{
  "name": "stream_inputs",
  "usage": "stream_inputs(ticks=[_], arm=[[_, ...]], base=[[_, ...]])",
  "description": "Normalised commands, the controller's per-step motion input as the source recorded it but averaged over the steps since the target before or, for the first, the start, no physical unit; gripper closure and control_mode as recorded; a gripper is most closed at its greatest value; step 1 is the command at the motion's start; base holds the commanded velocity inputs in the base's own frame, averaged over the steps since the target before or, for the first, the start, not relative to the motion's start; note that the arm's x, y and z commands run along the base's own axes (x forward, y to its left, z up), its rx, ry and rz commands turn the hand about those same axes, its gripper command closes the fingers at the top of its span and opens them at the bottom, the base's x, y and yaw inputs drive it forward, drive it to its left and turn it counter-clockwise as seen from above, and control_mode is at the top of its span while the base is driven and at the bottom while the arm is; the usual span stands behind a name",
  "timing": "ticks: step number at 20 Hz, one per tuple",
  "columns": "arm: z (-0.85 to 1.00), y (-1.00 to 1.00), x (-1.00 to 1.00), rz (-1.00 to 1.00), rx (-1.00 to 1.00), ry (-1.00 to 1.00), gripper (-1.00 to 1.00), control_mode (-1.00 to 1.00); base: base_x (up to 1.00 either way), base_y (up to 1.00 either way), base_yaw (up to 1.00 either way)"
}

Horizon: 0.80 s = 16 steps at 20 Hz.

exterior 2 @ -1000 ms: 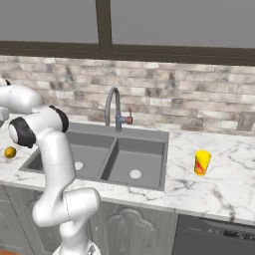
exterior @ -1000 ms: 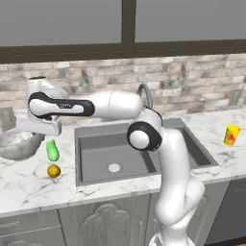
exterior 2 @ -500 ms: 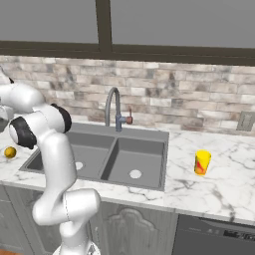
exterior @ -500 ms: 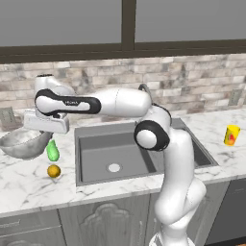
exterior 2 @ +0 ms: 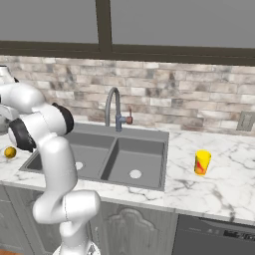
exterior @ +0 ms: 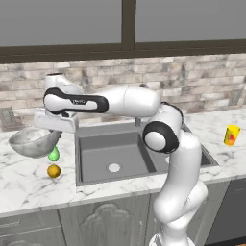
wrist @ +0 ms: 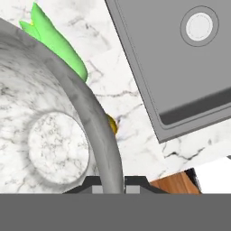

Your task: Remove the lemon and corn from the sink. Then move the bowl and cup from the counter to the sink for washing.

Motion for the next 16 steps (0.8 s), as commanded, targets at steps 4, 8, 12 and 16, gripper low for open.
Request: stream_inputs(ticks=[4, 8, 12, 16], arm=[[0.03, -0.34, -0.05, -0.09, 0.0, 0.0, 1.0, -1.0], [0.01, -0.36, -0.04, -0.12, 0.0, 0.0, 1.0, -1.0], [0.0, -0.36, -0.01, -0.11, 0.0, 0.0, 1.0, -1.0], [0.0, -0.37, 0.0, -0.09, 0.0, 0.0, 1.0, -1.0]], base=[[0.0, 0.0, 0.0], [0.0, 0.0, 0.0], [0.0, 0.0, 0.0], [0.0, 0.0, 0.0]])
